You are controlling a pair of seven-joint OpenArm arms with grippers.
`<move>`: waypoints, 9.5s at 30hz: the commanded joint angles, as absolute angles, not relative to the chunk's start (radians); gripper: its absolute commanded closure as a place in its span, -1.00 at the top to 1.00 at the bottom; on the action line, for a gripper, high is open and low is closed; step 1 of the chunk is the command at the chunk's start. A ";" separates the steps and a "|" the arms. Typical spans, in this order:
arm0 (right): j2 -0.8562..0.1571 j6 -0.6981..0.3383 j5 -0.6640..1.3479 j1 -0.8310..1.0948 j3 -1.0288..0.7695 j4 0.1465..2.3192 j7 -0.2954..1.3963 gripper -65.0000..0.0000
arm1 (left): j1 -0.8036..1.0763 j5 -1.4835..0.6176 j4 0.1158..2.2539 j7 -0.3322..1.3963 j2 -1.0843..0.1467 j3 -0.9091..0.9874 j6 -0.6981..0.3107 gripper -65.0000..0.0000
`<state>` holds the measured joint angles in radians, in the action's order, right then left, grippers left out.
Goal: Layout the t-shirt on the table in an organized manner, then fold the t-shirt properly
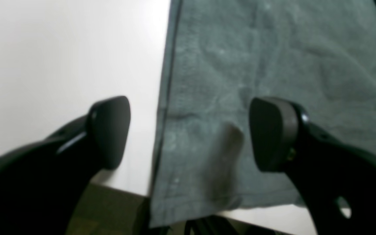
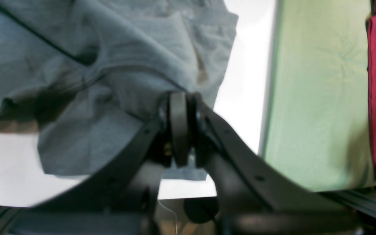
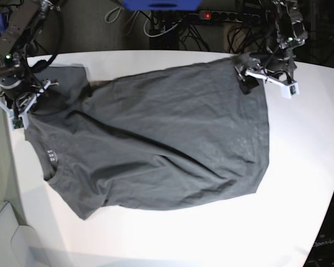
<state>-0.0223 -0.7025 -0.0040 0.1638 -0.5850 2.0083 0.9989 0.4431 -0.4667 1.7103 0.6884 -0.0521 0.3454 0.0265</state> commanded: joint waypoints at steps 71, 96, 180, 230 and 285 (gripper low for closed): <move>-0.024 -0.698 0.128 0.239 -0.582 2.032 0.914 -1.00 | 0.513 -0.957 2.026 0.928 -0.211 0.627 0.031 -0.99; -0.225 -0.698 0.127 -0.124 -0.575 2.037 1.106 -1.00 | 0.228 -1.050 2.025 0.937 -0.450 0.687 0.039 -0.99; -0.503 -0.698 0.282 -0.113 -1.009 2.046 0.888 -1.00 | 0.166 -1.222 2.026 0.935 -0.510 0.928 0.028 -0.99; -0.430 -0.698 0.282 -0.074 -0.737 1.732 0.839 -1.00 | -0.030 -0.714 2.012 0.926 -0.252 0.194 0.030 -0.98; -0.101 -0.698 0.056 -0.062 -0.120 1.862 0.869 -1.00 | 0.070 -0.714 1.730 0.825 -0.133 -0.291 0.038 -0.33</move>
<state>-0.0929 -0.7017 0.0547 -0.0422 -0.1169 1.8454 0.8841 0.0795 -0.7048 1.7084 0.8429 -0.1341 -0.2970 0.0422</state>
